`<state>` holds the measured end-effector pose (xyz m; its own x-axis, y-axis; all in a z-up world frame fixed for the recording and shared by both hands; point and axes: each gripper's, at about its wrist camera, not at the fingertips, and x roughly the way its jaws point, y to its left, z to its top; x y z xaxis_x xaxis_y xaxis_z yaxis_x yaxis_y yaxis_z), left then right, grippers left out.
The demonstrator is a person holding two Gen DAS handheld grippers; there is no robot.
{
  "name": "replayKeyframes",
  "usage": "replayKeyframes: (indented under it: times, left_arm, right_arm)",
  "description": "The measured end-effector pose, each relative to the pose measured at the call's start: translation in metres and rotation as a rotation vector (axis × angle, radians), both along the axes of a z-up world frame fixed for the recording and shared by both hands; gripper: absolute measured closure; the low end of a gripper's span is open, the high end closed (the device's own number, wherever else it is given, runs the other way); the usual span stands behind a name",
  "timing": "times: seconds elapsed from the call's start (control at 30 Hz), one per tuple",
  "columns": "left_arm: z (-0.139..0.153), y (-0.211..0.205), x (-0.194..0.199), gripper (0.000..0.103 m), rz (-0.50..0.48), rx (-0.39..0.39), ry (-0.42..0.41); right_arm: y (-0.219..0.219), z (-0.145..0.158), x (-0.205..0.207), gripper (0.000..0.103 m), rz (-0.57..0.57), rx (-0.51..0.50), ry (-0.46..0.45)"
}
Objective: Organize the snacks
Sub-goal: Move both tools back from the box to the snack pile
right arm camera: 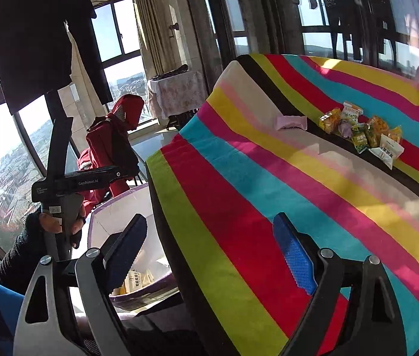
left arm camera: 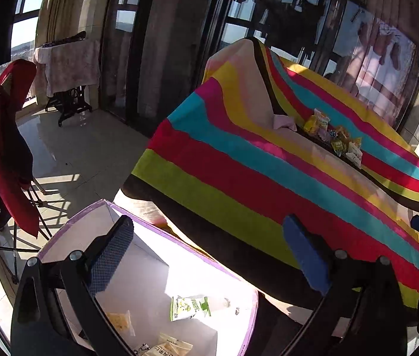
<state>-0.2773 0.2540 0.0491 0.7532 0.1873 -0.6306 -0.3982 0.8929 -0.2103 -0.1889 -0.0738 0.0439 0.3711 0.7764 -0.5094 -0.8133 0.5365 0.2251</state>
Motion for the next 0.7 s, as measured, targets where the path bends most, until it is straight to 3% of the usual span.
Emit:
replayKeyframes:
  times: [0.17, 0.27, 0.33, 0.43, 0.5, 0.63, 0.7]
  left_arm:
    - [0.005, -0.026, 0.088, 0.002, -0.133, -0.051, 0.067]
    - [0.003, -0.033, 0.146, 0.002, -0.133, -0.085, 0.101]
    - [0.001, -0.037, 0.181, 0.002, -0.119, -0.104, 0.109]
    - [-0.006, -0.043, 0.224, 0.002, -0.070, -0.134, 0.095]
    - [-0.013, -0.047, 0.243, 0.002, -0.057, -0.161, 0.086]
    - [-0.025, -0.053, 0.256, 0.002, -0.079, -0.175, 0.086]
    - [-0.023, -0.050, 0.249, 0.002, -0.105, -0.202, 0.030]
  right_arm:
    - [-0.051, -0.019, 0.063, 0.016, -0.268, -0.002, 0.074]
    - [-0.074, -0.037, 0.111, 0.016, -0.394, 0.027, 0.185]
    - [-0.079, -0.049, 0.142, 0.016, -0.480, -0.014, 0.239]
    - [-0.075, -0.058, 0.179, 0.016, -0.549, -0.042, 0.249]
    - [-0.064, -0.056, 0.198, 0.016, -0.539, -0.089, 0.177]
    - [-0.047, -0.047, 0.236, 0.016, -0.408, -0.151, 0.008]
    - [-0.042, -0.045, 0.258, 0.015, -0.330, -0.160, -0.009]
